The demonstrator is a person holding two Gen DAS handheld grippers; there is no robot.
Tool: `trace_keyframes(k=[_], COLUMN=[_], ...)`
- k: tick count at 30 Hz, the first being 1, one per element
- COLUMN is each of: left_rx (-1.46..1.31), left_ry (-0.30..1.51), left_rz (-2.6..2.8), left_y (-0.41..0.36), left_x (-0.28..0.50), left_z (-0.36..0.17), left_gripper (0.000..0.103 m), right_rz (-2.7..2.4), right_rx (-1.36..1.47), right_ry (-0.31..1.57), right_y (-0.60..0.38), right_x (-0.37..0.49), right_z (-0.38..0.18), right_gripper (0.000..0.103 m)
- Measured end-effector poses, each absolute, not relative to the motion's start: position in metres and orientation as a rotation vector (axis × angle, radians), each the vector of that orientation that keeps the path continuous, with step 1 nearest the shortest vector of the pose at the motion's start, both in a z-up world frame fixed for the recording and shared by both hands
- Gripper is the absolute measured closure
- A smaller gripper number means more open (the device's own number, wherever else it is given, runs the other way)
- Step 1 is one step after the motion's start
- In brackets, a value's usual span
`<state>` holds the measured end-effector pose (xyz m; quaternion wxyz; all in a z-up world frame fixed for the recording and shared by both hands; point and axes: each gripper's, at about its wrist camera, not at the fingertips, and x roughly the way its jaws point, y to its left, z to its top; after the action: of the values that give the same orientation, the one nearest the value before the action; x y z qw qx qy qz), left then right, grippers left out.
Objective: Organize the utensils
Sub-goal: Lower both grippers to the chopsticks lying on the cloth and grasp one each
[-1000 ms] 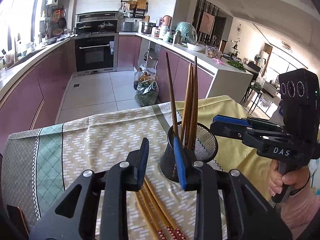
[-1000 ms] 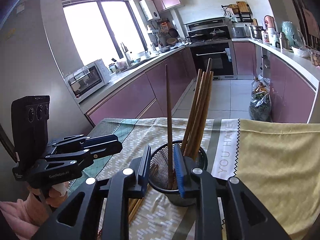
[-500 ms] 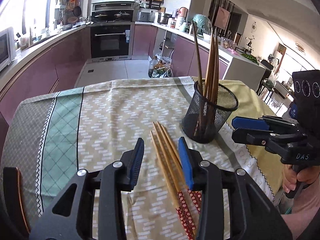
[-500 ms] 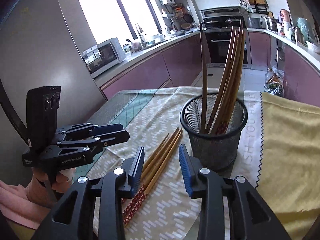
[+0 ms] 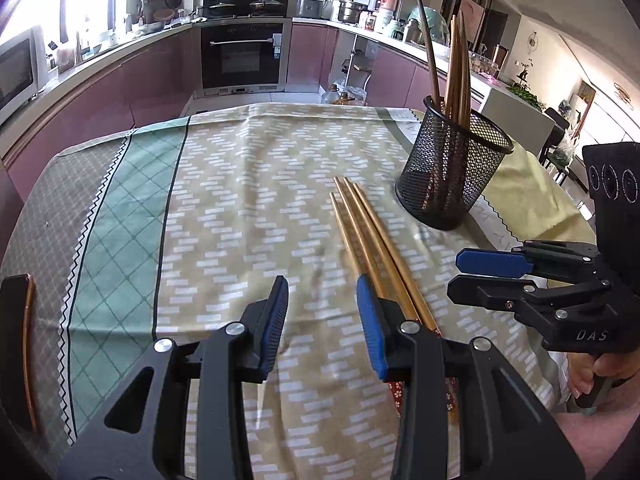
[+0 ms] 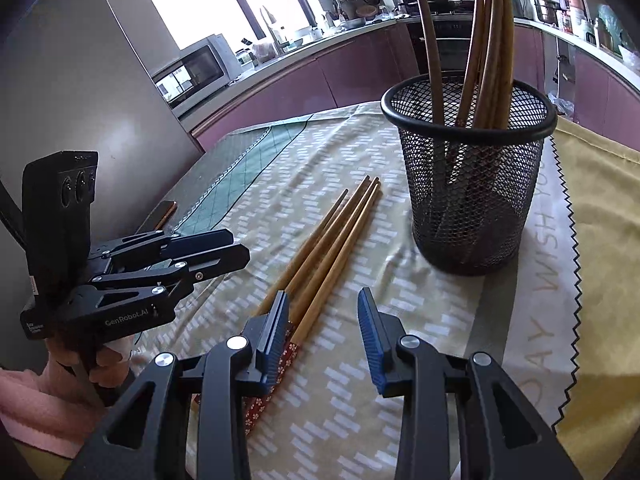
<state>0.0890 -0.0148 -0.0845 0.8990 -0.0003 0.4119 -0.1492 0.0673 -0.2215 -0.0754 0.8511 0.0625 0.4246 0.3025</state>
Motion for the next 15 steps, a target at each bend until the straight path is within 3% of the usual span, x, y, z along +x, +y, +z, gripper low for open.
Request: trace_keyframes(k=[15], left_rx=[0.018], left_ry=[0.89], left_rz=[-0.305], left_y=[-0.015], left_x=[0.081], left_z=[-0.095], left_gripper=[0.068], right_rz=[0.62], right_rx=[0.097], right_ry=[0.918], right_y=[-0.21], right_x=[0.067], right_z=[-0.081], right_gripper=[0.068])
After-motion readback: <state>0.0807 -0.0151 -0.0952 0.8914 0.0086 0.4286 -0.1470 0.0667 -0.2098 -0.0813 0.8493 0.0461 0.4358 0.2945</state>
